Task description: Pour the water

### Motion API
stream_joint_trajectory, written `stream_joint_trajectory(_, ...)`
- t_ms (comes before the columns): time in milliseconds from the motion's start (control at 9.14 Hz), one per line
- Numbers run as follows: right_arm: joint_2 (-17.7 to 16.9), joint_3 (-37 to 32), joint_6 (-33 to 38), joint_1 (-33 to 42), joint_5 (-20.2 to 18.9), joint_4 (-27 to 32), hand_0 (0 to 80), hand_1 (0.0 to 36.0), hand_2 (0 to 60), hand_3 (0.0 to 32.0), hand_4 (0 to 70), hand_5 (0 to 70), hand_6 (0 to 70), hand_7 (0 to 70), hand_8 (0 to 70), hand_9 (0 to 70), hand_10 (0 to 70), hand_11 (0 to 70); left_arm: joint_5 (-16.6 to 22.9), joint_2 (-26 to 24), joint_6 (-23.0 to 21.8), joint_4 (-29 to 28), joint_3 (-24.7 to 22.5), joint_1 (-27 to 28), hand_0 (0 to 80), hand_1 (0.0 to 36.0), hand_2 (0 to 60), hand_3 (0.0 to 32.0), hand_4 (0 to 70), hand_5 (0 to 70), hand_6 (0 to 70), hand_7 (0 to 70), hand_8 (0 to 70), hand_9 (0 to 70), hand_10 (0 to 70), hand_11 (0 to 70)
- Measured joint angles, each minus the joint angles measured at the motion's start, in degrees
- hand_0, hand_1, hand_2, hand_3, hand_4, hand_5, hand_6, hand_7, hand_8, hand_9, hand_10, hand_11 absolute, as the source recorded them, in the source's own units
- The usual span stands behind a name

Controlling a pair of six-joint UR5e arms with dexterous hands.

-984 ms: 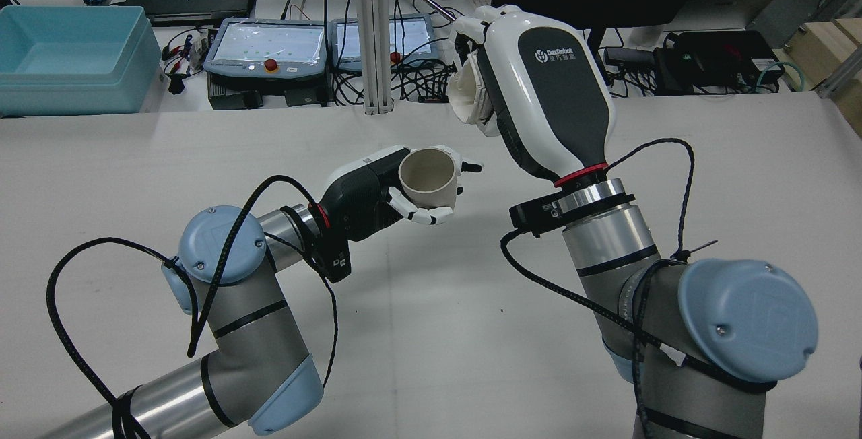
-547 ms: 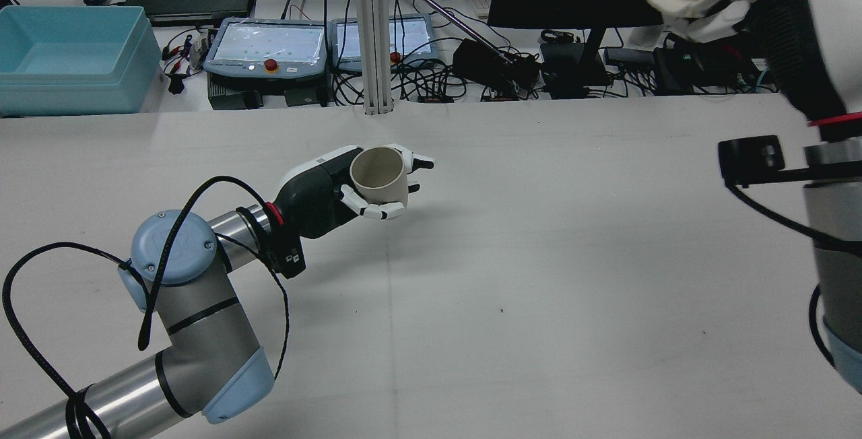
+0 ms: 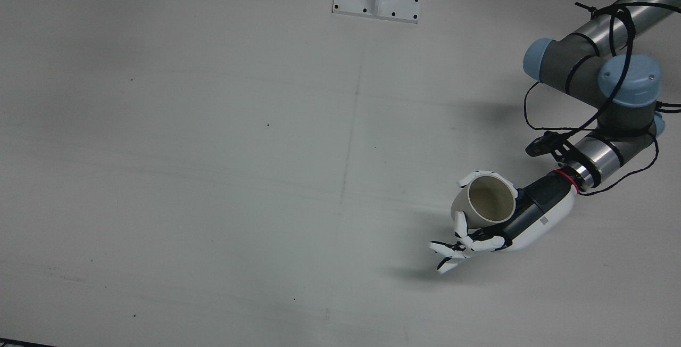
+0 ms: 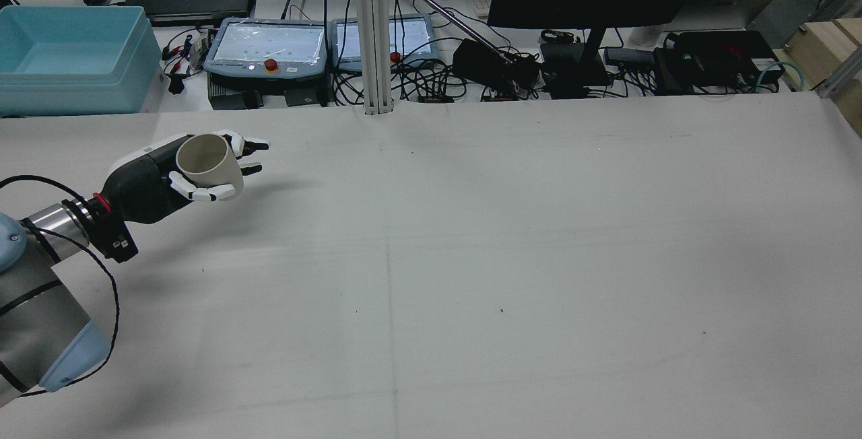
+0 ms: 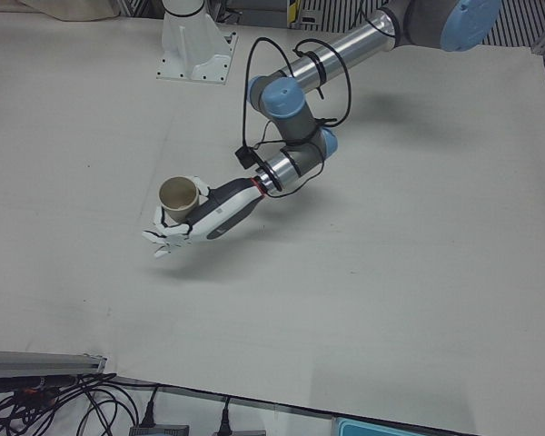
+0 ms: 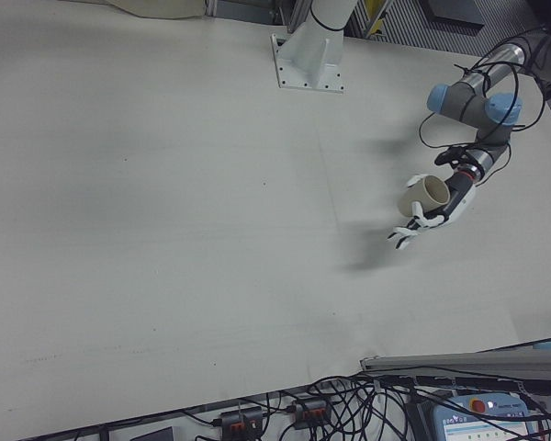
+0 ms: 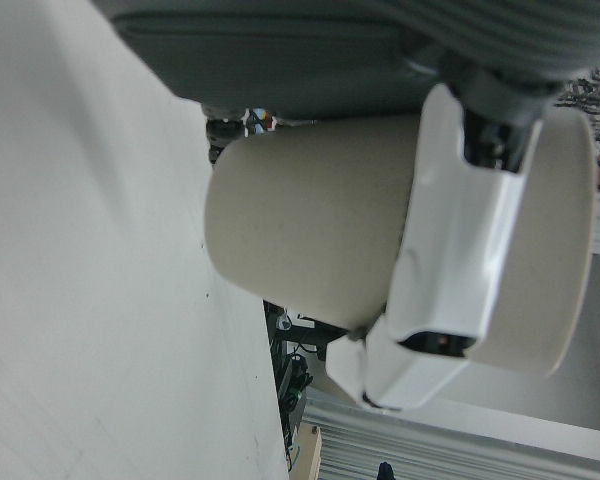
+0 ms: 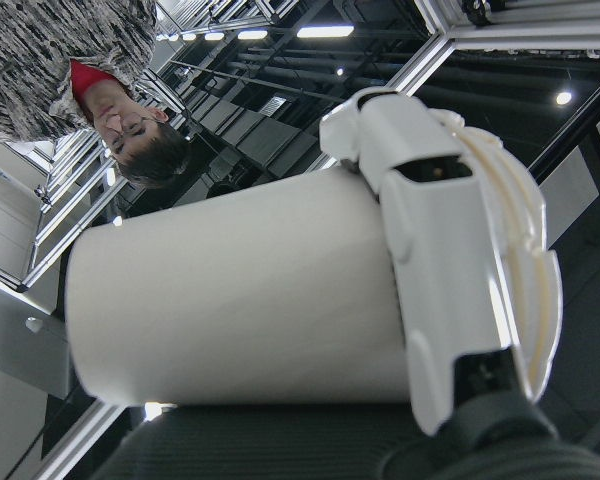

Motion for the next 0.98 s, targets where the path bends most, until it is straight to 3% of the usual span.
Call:
stream_joint_trajectory(219, -0.5, -12.2, 15.4, 7.5, -9.5, -1.3, 80.0, 36.0, 52.2, 0.0, 27.2, 70.0, 51.3, 64.1, 35.5, 46.2, 39.7, 59.1, 0.5, 2.4, 0.0, -1.5, 0.1, -2.1, 76.8, 36.0, 60.0, 0.0, 63.6, 70.0, 16.8, 25.8, 4.7, 5.8, 6.7, 12.5)
stream_joint_trajectory(328, 1.7, -22.5, 24.9, 10.7, -15.2, -1.3, 80.0, 36.0, 47.6, 0.0, 21.9, 70.0, 47.2, 59.3, 34.4, 44.6, 38.6, 57.6, 0.5, 2.8, 0.0, -1.9, 0.1, -2.7, 76.8, 36.0, 60.0, 0.0, 63.3, 70.0, 16.7, 25.7, 4.6, 5.7, 6.6, 12.4)
stream_joint_trajectory(438, 4.2, -33.2, 32.6, 13.8, -20.7, 0.3, 80.0, 36.0, 46.6, 0.0, 18.4, 70.0, 45.9, 57.6, 35.7, 46.8, 42.1, 62.3, 0.6, 3.2, 0.0, -2.4, 0.1, -3.2, 77.3, 36.0, 60.0, 0.0, 63.1, 70.0, 16.1, 25.5, 4.4, 5.6, 6.7, 12.4)
stream_joint_trajectory(547, 5.7, -43.1, 37.4, 15.9, -25.0, 5.9, 80.0, 36.0, 47.9, 0.0, 20.7, 70.0, 49.0, 60.5, 37.8, 49.9, 44.7, 65.8, 0.6, 4.1, 0.0, -3.0, 0.1, -3.8, 74.9, 36.0, 60.0, 0.0, 62.3, 70.0, 15.9, 25.5, 4.4, 5.7, 6.7, 12.4)
stream_joint_trajectory(656, 6.9, -54.3, 41.6, 17.1, -28.6, 15.4, 80.0, 36.0, 54.6, 0.0, 24.4, 70.0, 52.7, 64.4, 39.9, 51.3, 41.4, 61.0, 0.6, 5.3, 0.1, -3.7, 0.1, -4.7, 70.2, 36.0, 60.0, 0.0, 61.1, 70.0, 15.5, 25.2, 4.2, 5.6, 6.9, 12.6)
stream_joint_trajectory(766, 7.9, -66.2, 45.4, 17.8, -31.1, 25.8, 80.0, 36.0, 58.7, 0.0, 25.7, 70.0, 53.2, 63.9, 40.8, 52.4, 43.0, 63.3, 0.5, 7.1, 0.5, -4.8, 0.2, -6.1, 65.2, 36.0, 60.0, 0.0, 60.5, 70.0, 15.1, 24.8, 4.1, 5.6, 6.9, 12.5)
stream_joint_trajectory(984, 11.3, -86.3, 49.2, 17.5, -32.2, 39.7, 80.0, 36.0, 57.7, 0.0, 28.6, 70.0, 52.8, 61.5, 40.8, 52.1, 41.9, 61.6, 0.3, 10.1, 1.0, -9.8, 3.1, -9.3, 61.6, 33.8, 60.0, 0.0, 60.1, 70.0, 14.3, 24.2, 3.7, 5.2, 6.6, 11.8)
